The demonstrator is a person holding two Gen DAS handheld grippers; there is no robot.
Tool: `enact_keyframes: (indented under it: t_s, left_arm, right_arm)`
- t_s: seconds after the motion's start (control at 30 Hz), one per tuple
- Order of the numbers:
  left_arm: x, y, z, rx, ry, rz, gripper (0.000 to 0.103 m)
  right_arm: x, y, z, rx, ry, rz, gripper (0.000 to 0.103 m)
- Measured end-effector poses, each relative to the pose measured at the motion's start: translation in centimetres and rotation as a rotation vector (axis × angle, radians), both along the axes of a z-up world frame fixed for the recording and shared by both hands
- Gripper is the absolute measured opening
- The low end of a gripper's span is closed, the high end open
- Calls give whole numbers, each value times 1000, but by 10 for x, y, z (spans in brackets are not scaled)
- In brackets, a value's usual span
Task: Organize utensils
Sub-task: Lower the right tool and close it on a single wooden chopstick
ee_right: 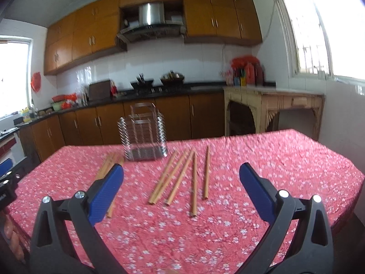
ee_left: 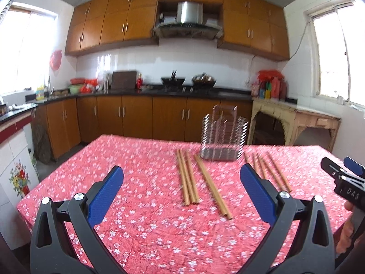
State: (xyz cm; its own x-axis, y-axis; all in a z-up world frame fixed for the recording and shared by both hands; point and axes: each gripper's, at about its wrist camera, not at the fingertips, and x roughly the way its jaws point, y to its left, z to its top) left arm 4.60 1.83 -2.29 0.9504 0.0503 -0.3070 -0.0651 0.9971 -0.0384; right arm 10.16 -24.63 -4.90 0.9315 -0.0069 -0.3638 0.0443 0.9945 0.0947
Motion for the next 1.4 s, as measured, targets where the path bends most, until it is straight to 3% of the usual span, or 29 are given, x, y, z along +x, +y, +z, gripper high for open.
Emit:
enact_keyframes:
  t_s: [0.03, 0.13, 0.2, 0.3, 0.4, 0.63, 0.73, 0.83, 1.2, 1.4]
  left_arm:
    - [6, 2, -3, -2, 21, 5, 101]
    - [27, 9, -14, -14, 102, 26, 101]
    - [37, 13, -22, -35, 150, 29, 101]
    - [48, 18, -34, -54, 205, 30, 99]
    - [55, 20, -45, -51, 252, 33, 95]
    - [78, 26, -63, -81, 352, 17, 80]
    - [86, 26, -68, -86, 383, 6, 73]
    - [95, 22, -72, -79, 418, -10, 67]
    - [127, 7, -88, -52, 550, -60, 46]
    - [138, 2, -90, -32, 580, -61, 35]
  right_arm:
    - [12, -5, -2, 9, 39, 0, 97]
    - [51, -18, -15, 4, 173, -7, 81]
    - [76, -23, -29, 4, 261, -15, 62]
    - [111, -31, -53, 34, 386, -18, 49]
    - [134, -35, -74, 50, 453, -27, 37]
    - [156, -37, -94, 26, 517, -47, 30]
    - [158, -43, -95, 16, 510, -78, 9]
    - [159, -55, -94, 81, 509, -92, 8]
    - [154, -57, -93, 84, 502, -88, 8]
    - [154, -53, -92, 77, 504, -87, 8]
